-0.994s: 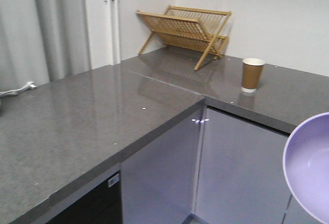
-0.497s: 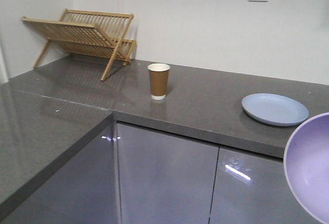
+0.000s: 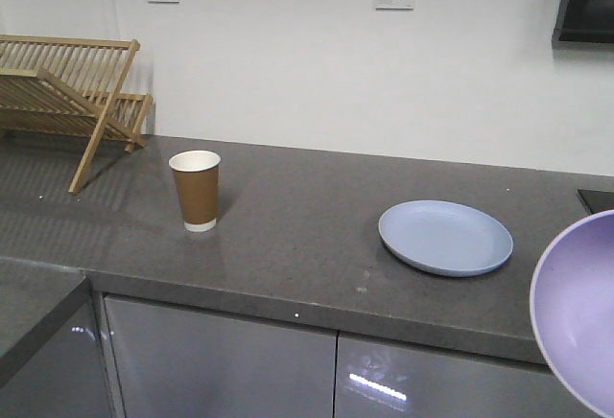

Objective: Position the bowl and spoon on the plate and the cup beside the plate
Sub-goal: 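Drive the base to the counter with the pale blue plate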

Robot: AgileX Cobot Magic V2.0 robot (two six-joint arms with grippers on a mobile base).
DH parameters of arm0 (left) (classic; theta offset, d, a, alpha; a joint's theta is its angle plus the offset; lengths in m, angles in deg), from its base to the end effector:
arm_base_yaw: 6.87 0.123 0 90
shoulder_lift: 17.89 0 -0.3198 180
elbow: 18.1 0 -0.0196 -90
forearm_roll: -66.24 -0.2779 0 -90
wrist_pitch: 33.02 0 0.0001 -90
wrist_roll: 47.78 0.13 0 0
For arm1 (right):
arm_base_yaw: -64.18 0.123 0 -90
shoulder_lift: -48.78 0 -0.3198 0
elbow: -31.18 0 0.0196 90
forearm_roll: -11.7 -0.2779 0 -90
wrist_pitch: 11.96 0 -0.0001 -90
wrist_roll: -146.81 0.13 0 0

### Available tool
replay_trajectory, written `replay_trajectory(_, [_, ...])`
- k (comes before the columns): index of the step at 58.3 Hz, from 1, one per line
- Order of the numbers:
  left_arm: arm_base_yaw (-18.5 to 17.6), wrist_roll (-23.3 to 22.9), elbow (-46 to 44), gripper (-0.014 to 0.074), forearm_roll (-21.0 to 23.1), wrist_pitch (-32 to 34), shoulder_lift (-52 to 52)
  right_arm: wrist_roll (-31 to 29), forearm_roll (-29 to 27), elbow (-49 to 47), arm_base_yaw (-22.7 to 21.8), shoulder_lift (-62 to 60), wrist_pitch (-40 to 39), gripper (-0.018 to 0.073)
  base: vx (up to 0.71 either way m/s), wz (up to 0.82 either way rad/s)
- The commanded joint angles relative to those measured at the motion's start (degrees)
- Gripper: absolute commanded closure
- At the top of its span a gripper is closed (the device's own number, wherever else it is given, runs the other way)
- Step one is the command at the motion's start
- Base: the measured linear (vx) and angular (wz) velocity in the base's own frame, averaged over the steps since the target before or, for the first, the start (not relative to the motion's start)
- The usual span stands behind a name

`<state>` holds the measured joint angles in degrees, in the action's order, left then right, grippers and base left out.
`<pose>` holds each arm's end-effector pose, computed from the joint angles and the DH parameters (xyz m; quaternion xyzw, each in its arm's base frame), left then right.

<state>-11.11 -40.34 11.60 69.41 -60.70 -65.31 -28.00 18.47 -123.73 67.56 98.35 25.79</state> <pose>0.1751 -0.0163 0.4063 0.0691 0.7891 -0.0081 0.6104 0.1757 0.0010 0.4097 -0.0056 0.8298 -0.0144 0.5579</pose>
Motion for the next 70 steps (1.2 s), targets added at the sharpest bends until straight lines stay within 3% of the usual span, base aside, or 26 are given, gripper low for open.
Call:
replay_trajectory(1, [-0.3, -0.2, -1.6, 0.0602, 0.6, 4.9, -0.1, 0.1, 0.7, -1.6, -0.1, -0.4, -5.3, 0.0568, 0.36, -0.12])
replay_trajectory(70, [-0.3, -0.2, -1.6, 0.0602, 0.6, 4.9, -0.1, 0.1, 0.7, -1.6, -0.1, -0.4, -5.6, 0.0568, 0.29, -0.20])
